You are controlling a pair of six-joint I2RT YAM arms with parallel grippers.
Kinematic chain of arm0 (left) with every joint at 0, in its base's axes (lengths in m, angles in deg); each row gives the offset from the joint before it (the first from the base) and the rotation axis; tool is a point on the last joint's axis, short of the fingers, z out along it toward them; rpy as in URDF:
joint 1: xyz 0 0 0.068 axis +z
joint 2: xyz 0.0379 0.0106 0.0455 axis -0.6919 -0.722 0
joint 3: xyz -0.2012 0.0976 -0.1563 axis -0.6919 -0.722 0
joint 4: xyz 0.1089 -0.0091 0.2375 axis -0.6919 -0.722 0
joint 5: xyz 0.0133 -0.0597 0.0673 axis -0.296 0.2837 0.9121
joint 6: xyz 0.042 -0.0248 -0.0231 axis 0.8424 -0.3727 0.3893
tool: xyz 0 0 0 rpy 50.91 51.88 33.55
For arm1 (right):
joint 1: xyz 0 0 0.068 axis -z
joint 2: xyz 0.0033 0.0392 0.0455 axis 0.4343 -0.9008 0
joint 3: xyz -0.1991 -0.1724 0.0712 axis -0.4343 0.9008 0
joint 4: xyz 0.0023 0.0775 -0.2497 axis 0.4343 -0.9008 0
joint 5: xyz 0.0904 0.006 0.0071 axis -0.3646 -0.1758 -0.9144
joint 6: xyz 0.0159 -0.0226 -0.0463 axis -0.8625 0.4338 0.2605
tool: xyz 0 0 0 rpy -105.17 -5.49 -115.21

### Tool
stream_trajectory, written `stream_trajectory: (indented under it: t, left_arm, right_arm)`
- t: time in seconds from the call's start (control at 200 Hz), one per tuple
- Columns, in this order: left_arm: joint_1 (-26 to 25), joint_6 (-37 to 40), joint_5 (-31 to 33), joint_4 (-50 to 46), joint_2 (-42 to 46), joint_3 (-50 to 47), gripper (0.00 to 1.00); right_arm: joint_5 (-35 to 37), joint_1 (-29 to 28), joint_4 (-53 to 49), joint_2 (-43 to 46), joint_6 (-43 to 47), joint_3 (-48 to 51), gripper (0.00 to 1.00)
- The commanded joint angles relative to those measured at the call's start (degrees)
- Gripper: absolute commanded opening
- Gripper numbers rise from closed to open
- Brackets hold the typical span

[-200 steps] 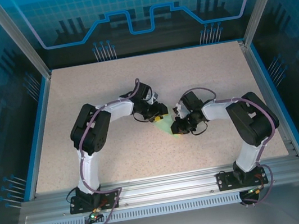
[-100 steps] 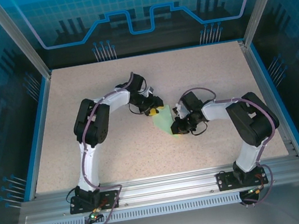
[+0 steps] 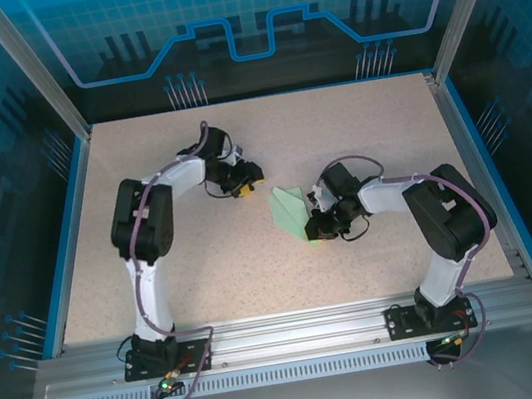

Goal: Fold a paper plane with a square sheet of paper (fold left side to right side)
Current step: Fourth fold the wing at the center of the table.

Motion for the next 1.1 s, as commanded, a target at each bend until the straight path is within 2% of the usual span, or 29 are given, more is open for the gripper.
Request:
stream_trajectory:
  t: [0.0, 0.175, 0.385, 0.525, 0.76, 0.981, 1.096]
  left_arm:
    - [-1.25, 0.78, 1.05, 4.46, 12.19, -7.4, 0.47]
    - [-8.35, -0.94, -1.27, 8.9, 17.15, -15.03, 0.44]
    - [-13.94, -2.04, -3.95, 10.81, 9.56, -10.74, 0.43]
    - [-14.31, -1.84, -4.33, 9.95, 3.62, -6.05, 0.43]
    - [-13.68, -0.39, 2.01, 4.5, -3.49, -0.69, 0.43]
    - [-12.2, -0.59, 5.53, 3.61, -4.78, -2.49, 0.42]
    - [-12.04, -0.31, 5.06, 3.9, -4.76, -3.56, 0.42]
  right_arm:
    - [5.86, -0.95, -10.58, -2.41, 0.97, 1.69, 0.1]
    - [6.24, -0.96, -10.22, -3.49, 0.77, 1.31, 0.1]
    - [6.63, -0.96, -10.22, -3.42, 0.64, 1.19, 0.1]
    - [6.7, -0.96, -10.13, -3.34, 0.56, 1.23, 0.1]
    - [6.92, -0.96, -11.0, -2.77, 0.85, 1.06, 0.1]
    - [8.35, -0.77, -14.37, -0.38, 1.71, 2.28, 0.1]
    - [7.46, -0.36, -15.38, 1.63, 2.26, 3.84, 0.1]
